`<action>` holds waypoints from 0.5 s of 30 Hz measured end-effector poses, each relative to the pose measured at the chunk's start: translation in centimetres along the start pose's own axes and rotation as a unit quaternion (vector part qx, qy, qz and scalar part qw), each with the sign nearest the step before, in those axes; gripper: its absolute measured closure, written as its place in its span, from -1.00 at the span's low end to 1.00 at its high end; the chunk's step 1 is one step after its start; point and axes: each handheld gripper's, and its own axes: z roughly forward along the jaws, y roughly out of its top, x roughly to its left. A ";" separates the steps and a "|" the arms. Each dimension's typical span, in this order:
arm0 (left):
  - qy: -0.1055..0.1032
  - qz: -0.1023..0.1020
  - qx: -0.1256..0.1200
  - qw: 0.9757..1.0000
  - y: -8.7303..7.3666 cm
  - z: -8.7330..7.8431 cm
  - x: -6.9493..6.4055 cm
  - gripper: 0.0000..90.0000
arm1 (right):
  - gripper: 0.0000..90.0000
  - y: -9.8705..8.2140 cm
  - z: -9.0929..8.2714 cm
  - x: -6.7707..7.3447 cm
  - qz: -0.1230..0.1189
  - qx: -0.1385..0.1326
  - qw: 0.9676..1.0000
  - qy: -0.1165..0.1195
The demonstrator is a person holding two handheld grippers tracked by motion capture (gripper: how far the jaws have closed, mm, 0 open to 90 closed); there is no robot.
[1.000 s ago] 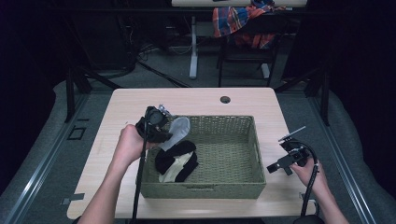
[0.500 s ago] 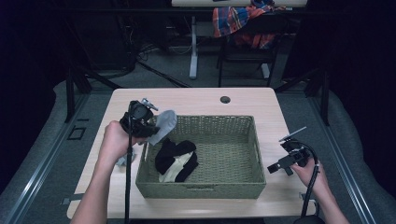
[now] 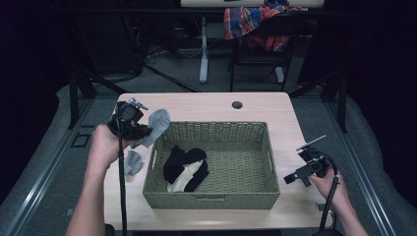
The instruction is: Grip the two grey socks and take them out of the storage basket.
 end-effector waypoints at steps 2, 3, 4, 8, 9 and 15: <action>0.011 -0.007 0.007 1.000 -0.2 0.1 0.6 0.87 | -0.92 0.0 -0.1 -0.1 -0.005 0.006 1.000 0.000; 0.013 -0.012 0.012 1.000 -0.4 0.2 1.0 0.87 | -0.92 0.1 -0.2 -0.1 -0.010 0.014 1.000 0.001; 0.015 -0.018 0.015 1.000 -0.7 0.4 1.3 0.87 | -0.92 0.1 -0.3 -0.1 -0.016 0.020 1.000 -0.001; 0.021 -0.040 0.029 0.999 -1.6 1.1 2.9 0.87 | -0.92 0.0 -0.1 0.0 -0.001 0.002 1.000 0.002; 0.023 -0.045 0.031 0.998 -1.8 1.2 3.2 0.87 | -0.92 0.0 -0.1 0.0 -0.003 0.005 1.000 -0.003; 0.028 -0.065 0.047 0.996 -2.9 2.0 4.6 0.87 | -0.92 0.1 -0.2 0.1 -0.008 0.010 1.000 -0.003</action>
